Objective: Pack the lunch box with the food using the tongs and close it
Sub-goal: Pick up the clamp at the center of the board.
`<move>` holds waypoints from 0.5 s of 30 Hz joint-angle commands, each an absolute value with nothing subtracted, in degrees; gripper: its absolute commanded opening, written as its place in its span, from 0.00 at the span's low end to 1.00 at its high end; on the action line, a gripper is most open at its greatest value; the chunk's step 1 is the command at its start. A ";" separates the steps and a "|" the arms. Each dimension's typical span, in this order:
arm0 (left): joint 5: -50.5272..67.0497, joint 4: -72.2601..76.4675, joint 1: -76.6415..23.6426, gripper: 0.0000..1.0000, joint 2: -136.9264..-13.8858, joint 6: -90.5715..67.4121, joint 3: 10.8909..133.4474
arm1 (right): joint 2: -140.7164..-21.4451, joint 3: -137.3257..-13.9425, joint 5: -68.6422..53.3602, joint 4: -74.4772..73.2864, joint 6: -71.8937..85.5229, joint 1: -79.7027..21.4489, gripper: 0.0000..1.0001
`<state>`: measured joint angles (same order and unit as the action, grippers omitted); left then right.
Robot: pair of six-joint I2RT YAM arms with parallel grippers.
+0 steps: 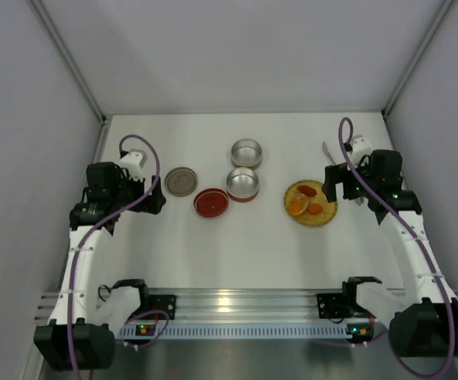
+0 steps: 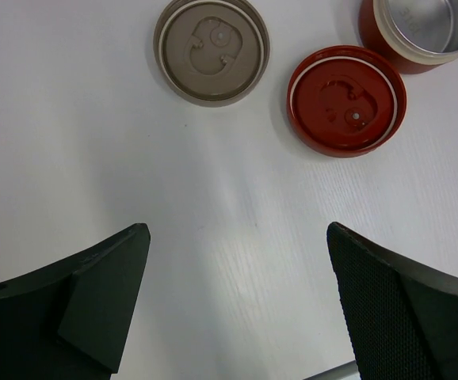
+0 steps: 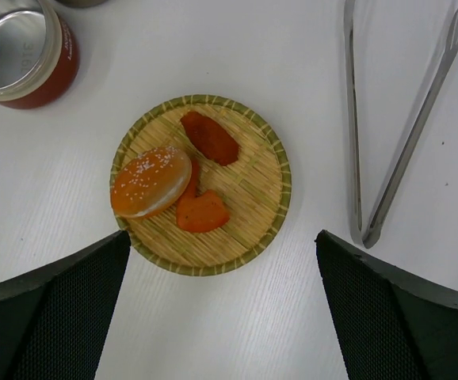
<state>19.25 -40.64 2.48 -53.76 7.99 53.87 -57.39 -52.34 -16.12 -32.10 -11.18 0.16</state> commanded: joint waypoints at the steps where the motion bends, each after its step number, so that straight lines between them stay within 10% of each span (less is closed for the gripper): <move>1: 21.71 -40.60 2.37 0.98 -53.79 7.73 55.37 | -58.97 -55.01 -16.96 -35.06 -9.76 1.21 0.99; 15: 26.80 -43.51 2.37 0.98 -58.27 9.05 57.92 | -77.51 -67.49 -13.54 -44.03 -18.98 14.31 0.99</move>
<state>24.03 -43.05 2.48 -58.39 8.45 55.40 -74.78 -63.22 -13.87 -39.59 -15.79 10.79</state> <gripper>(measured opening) 0.984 0.993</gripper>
